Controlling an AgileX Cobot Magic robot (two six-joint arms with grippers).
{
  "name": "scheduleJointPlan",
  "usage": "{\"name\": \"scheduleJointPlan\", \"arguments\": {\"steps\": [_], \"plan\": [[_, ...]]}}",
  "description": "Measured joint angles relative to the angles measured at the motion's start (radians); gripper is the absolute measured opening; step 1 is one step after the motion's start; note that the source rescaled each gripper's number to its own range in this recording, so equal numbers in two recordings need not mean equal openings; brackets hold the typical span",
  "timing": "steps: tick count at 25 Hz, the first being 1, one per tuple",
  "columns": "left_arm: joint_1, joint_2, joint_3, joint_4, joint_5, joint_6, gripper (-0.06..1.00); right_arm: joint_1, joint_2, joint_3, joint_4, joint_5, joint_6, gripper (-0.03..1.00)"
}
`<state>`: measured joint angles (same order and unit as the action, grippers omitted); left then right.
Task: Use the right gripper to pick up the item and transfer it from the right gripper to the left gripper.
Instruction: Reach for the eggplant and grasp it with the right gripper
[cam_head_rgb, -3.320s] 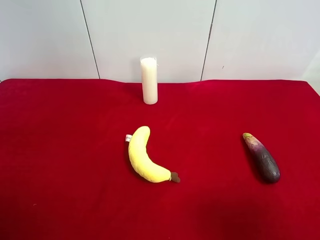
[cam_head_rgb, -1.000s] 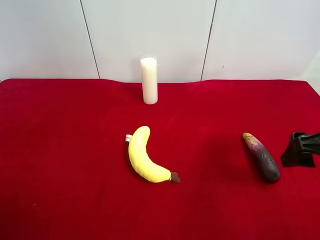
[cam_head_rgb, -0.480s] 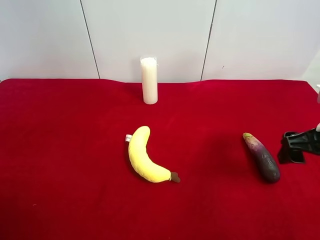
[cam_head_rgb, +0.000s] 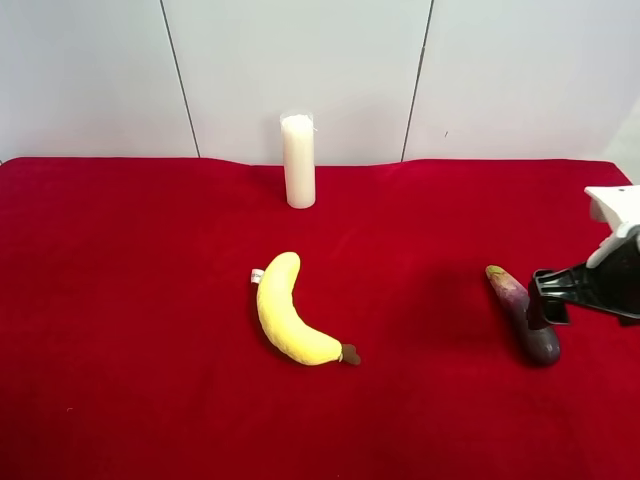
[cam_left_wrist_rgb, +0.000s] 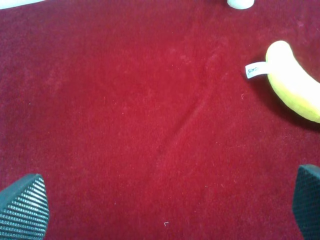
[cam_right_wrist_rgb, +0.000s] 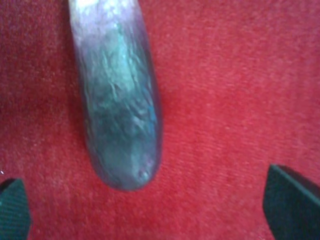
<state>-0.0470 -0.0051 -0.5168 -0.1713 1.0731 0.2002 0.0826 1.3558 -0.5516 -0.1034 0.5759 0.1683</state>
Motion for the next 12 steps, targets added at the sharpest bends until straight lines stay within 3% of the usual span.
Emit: {"name": "scheduleJointPlan", "arguments": {"steps": [12], "plan": [[0.000, 0.000, 0.000, 0.000, 0.000, 0.000, 0.96, 0.000, 0.219, -0.001, 0.039, -0.099, -0.001, 0.84]]}}
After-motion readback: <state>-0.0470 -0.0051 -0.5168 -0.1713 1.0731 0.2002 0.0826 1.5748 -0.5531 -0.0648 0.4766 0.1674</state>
